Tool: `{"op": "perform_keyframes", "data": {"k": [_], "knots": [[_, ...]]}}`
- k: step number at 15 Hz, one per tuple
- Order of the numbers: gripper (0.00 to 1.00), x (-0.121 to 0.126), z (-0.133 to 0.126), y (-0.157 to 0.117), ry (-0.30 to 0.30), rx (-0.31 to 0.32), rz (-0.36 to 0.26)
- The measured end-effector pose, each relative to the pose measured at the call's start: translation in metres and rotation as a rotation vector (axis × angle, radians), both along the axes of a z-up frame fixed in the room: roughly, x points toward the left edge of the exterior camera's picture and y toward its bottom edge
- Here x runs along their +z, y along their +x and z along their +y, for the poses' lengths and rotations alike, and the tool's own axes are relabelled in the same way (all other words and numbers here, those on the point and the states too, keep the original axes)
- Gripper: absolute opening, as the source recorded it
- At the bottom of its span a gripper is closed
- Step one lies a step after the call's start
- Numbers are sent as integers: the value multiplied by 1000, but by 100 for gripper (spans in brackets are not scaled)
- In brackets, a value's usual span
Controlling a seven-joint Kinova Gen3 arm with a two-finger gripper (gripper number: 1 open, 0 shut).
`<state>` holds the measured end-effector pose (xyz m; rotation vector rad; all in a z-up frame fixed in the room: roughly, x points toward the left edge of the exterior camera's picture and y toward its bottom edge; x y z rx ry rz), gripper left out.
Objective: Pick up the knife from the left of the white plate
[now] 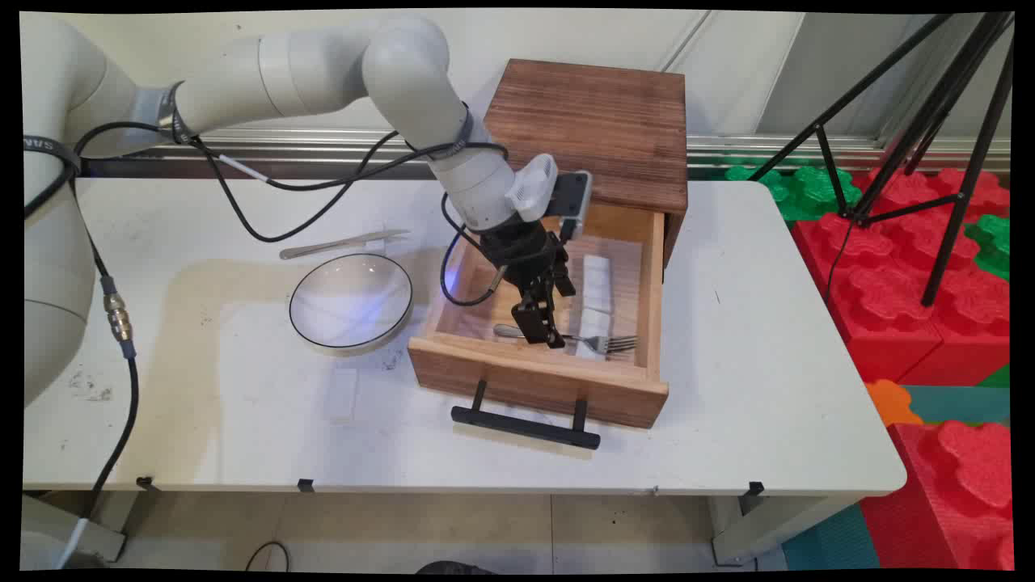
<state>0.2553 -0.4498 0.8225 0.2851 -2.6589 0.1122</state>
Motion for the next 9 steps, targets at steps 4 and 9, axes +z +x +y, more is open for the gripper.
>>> {"op": "perform_keyframes", "data": {"k": [4,9], "knots": [[100,10,1,6,-14,30,10],[100,38,8,28,-48,93,23]]}}
